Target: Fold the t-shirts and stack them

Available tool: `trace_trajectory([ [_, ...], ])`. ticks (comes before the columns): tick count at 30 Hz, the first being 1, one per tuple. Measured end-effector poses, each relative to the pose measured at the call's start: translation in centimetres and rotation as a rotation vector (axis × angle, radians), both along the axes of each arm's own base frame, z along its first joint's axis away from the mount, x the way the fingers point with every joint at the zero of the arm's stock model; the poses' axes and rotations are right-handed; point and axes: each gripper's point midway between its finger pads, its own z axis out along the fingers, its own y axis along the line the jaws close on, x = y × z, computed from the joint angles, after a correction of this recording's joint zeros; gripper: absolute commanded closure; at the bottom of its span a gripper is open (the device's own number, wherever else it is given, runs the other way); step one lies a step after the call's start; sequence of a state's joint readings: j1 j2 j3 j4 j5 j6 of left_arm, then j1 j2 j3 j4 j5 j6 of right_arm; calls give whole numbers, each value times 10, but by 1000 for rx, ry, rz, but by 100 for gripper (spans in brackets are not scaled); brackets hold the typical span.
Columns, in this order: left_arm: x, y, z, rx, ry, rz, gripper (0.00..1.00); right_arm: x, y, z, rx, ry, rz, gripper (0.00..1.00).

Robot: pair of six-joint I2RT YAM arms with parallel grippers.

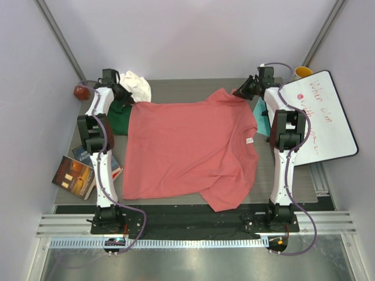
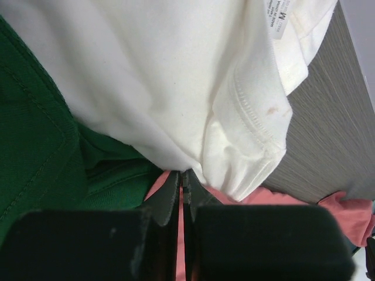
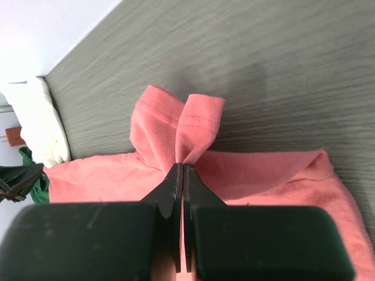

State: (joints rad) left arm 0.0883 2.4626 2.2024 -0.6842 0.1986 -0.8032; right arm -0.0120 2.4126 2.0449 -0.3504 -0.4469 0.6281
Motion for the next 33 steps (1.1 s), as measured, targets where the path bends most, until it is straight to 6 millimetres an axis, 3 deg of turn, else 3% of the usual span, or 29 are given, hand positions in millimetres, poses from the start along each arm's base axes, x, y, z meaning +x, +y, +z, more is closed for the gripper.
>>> trace_trajectory([
  [7, 1, 0, 18, 3, -30, -1, 100, 8, -1, 20, -22, -56, 17, 99],
  [15, -3, 0, 34, 7, -51, -3, 100, 4, -2, 35, -45, -77, 37, 99],
  [23, -7, 0, 51, 12, -74, -6, 100, -7, -10, 68, -82, -134, 54, 99],
  [33, -22, -2, 79, 23, -110, -25, 100, -36, -14, 58, -111, -81, 78, 99],
])
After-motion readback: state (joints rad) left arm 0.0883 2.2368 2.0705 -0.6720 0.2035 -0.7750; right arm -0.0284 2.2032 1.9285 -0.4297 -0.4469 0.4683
